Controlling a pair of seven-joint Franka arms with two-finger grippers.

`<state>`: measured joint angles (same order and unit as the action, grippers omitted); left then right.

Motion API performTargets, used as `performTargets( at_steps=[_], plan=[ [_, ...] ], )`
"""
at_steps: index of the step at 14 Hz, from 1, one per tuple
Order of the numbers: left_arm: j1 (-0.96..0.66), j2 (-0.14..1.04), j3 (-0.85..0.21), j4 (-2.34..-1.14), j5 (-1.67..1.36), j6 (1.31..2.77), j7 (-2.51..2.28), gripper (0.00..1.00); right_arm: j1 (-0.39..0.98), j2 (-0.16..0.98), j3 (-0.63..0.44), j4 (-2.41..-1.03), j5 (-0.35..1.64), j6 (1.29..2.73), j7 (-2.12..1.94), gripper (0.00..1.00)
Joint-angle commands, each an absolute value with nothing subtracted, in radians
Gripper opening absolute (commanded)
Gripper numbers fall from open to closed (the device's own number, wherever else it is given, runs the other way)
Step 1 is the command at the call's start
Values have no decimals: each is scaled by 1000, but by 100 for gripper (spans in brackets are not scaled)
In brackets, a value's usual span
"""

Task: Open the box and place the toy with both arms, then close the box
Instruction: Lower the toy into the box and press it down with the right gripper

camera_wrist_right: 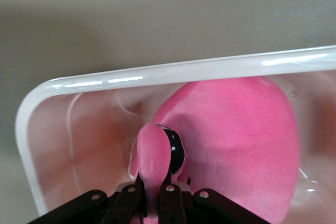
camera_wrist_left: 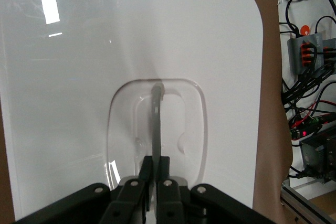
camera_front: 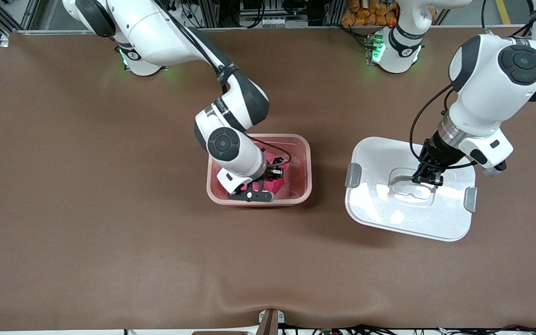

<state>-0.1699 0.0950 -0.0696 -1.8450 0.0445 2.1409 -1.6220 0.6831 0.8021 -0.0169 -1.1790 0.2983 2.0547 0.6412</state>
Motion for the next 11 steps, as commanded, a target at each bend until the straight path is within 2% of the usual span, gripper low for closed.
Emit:
performTargets(
  at_steps=[1,6,7,8,11],
  plan=[
    [-178,98,-66,-1839,35,2154,-1603,0,707,830,-18,-1180,301,2101,657,0],
    [-178,110,-81,-1842,37,2154,-1615,0,738,882,-20,-1180,298,2166,640,0],
    [-178,113,-81,-1841,37,2154,-1615,0,736,882,-20,-1177,298,2164,643,36],
    [-176,115,-81,-1841,37,2154,-1614,0,741,881,-20,-1177,287,2164,638,99],
    [-163,121,-81,-1830,37,2169,-1605,0,736,877,-20,-1170,287,2155,637,100]
  ],
)
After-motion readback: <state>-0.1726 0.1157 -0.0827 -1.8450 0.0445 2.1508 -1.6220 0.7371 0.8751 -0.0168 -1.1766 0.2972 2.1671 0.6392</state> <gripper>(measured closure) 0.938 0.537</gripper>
